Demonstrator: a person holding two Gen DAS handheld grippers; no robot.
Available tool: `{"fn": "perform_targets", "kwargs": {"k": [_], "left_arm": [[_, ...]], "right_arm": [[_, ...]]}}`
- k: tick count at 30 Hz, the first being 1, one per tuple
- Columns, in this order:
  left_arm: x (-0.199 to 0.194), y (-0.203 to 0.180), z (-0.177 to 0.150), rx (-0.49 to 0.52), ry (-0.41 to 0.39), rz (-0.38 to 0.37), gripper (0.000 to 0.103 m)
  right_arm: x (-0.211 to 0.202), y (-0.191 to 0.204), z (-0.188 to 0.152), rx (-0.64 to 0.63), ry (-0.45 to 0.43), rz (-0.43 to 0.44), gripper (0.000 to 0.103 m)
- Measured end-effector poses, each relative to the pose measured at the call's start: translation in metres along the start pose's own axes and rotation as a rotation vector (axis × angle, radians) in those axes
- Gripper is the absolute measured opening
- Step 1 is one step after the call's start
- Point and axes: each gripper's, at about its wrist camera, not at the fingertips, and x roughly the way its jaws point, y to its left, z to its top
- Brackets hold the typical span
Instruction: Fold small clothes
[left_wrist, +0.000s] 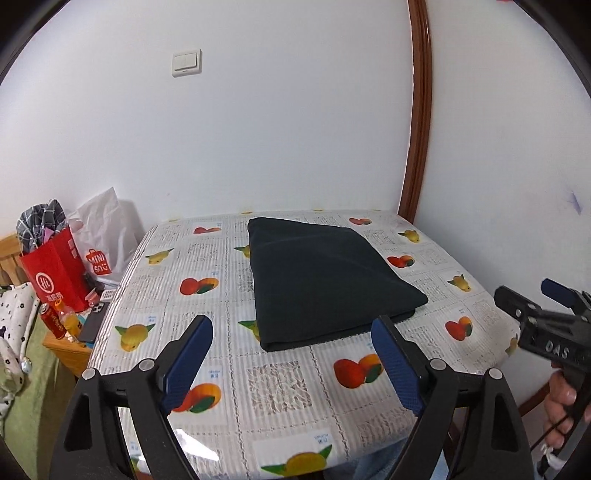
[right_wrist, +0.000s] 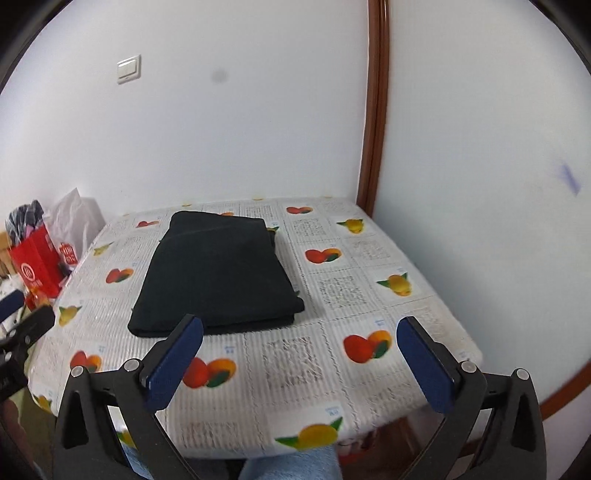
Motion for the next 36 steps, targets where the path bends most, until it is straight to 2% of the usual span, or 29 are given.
{"fn": "perform_targets", "kwargs": {"k": [14,36], "left_arm": [[-0.022,-0.008,-0.011,0.018,-0.022,0.023,0.087],[-0.018,-0.006,-0.015,-0.018,-0.003,0.039,0.087]], "right_arm": [[-0.021,-0.006,-0.015,0.017,-0.006,-0.009,0.103],[-0.018,-0.004,-0.019,0.011,0.002,0.005,0.103]]}}
